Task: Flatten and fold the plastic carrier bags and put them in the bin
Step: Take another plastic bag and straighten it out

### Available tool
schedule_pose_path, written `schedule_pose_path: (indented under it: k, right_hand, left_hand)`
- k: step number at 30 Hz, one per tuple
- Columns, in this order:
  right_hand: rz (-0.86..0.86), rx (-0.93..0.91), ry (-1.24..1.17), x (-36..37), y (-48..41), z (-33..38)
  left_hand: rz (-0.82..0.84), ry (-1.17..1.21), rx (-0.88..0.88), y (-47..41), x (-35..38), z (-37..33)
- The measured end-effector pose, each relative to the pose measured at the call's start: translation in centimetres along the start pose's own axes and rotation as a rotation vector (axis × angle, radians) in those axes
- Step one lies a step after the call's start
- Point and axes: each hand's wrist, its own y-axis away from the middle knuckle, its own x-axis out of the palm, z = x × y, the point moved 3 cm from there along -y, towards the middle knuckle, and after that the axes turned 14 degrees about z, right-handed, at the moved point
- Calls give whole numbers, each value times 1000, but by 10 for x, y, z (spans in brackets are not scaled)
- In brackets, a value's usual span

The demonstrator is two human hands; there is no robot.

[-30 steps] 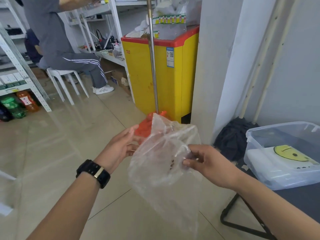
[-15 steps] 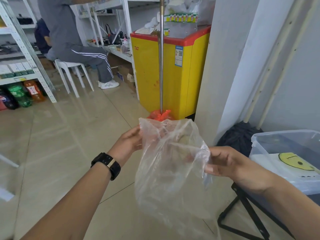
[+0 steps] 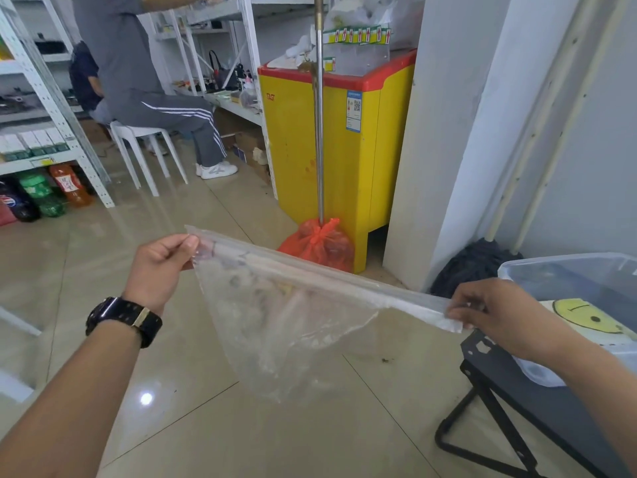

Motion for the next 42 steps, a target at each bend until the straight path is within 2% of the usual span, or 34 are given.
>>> schedule_pose_path:
  k: [4,6,8,11,14,16,18,23,27,32,34,38,42]
  right_hand:
    - [-76,129,146,5,-3,3]
    - [-210,13,153,13,-4,19]
    - [-292,-169,-65,25,1,51]
    - [-202,-339,-269,50,3,98]
    - [-148,-423,-282,67,-10,110]
    - [-211,-393,-366,58,-18,103]
    - [-289,-333,-484,42,-22,91]
    - [-388,-228,-869,14,-24,58]
    - [-388,-166,-1042,13,-27,42]
    - [-307,-246,-1359,20,-30,40]
    - [-251,-287,-1474,20,-31,42]
    - [-134,-253,-1593,25,-35,39]
    - [-102,-270,-1709,23,-40,35]
  left_hand:
    - [8,15,48,9,11,-18]
    - [73,-81,120,15,34,-35]
    - [209,-192,195,24,67,-50]
    - [432,-432,320,42,119,-63]
    - [520,-557,388,56,153,-70]
    - [536,-462,323,54,155,-67]
    - [576,-350,172,47,146,-54]
    - [772,-309,-87,37,125,-18]
    - [832,-213,-79,44,128,-18]
    - [909,-82,-84,59,145,-32]
    - [860,-158,5,68,152,-43]
    - [526,-425,398,89,165,-75]
    - [380,-462,534,107,173,-90]
